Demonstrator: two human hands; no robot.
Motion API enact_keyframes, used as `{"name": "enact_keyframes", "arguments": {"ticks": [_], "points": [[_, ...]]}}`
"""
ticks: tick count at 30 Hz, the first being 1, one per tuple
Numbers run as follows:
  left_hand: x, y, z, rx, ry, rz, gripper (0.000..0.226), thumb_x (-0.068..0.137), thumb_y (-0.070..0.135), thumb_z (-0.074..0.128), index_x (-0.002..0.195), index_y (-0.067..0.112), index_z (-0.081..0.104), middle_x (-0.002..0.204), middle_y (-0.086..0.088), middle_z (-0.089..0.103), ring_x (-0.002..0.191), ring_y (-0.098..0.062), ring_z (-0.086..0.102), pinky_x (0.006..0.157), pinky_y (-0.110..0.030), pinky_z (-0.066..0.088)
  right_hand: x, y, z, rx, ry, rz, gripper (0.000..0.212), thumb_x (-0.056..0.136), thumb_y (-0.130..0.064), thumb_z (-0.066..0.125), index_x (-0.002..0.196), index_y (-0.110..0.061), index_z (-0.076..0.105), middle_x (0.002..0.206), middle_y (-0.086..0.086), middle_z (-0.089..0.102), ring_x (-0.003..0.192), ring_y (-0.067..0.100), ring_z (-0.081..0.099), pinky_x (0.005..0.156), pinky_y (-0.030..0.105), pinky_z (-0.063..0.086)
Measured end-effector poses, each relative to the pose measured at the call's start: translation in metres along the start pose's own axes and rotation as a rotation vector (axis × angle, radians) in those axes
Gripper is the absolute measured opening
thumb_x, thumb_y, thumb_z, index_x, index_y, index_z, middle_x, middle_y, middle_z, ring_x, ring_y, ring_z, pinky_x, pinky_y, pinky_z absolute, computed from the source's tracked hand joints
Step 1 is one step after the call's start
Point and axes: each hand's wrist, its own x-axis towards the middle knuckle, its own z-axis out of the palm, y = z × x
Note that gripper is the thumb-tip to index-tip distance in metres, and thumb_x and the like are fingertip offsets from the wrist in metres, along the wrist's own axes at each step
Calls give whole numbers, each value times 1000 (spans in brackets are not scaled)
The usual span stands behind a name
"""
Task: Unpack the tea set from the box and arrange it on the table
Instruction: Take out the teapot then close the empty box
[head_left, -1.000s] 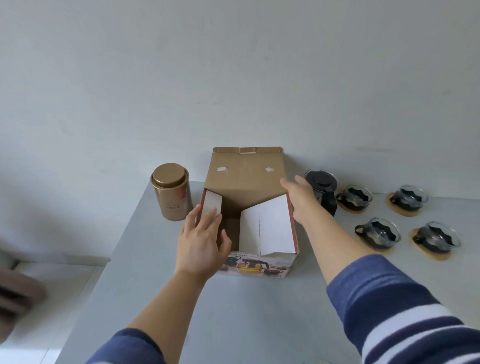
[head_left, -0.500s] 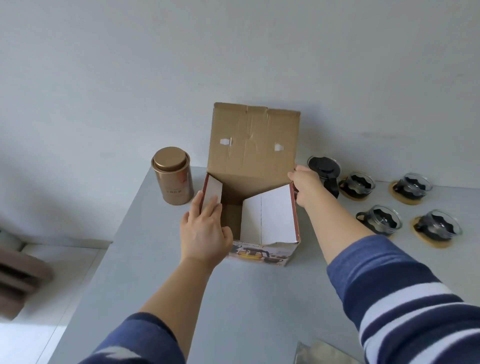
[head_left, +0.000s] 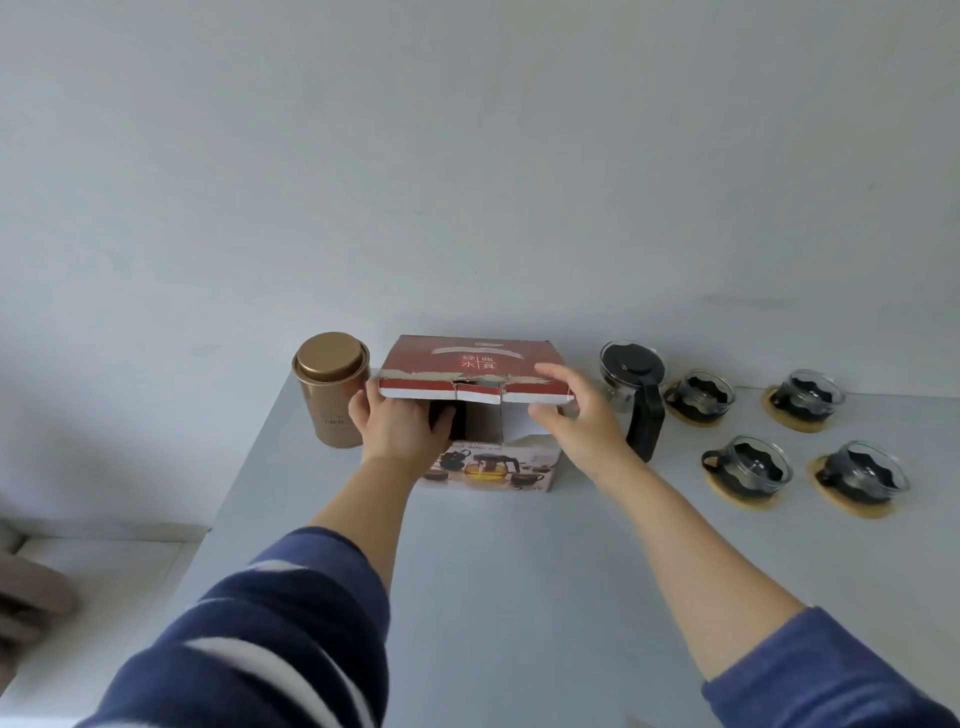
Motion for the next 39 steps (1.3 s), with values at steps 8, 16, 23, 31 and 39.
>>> {"name": "enact_keyframes", "arguments": {"ticks": [8,16,23,31,39], "points": [[-19,-11,-15,-679,51,-139,67,74,29,53,137,18,32,130,-2,47,124,-22,42,106,-41,34,19,15,3,-191,217,-88,40,99,-15,46,139,-21,51,137,3,56,117,17,57,91,19,40],[-18,-25,-9,-454,82,73,54,93,13,49,143,32,41,138,2,51,124,-20,51,101,-34,46,21,32,11,-301,315,-140,35,93,-10,58,127,-15,62,118,9,52,101,13,48,85,12,34],[-12,-29,-4,-370,108,69,45,101,24,41,145,29,40,143,1,47,130,-21,45,100,-35,45,20,38,14,-307,296,-139,36,92,-11,60,127,-15,63,111,7,55,93,9,46,81,11,34],[-8,-29,1,-328,17,18,45,103,33,29,147,40,30,157,10,25,139,-16,36,98,-39,47,16,49,21,-406,258,-166,36,98,-21,50,133,-18,57,105,-4,41,91,10,45,80,15,38],[-4,-9,-11,179,-21,-145,53,101,32,35,149,45,14,157,-6,5,133,-28,25,92,-42,37,21,37,23,-740,225,-81,37,98,-28,44,133,-28,57,107,3,49,100,24,51,81,38,48]]}}
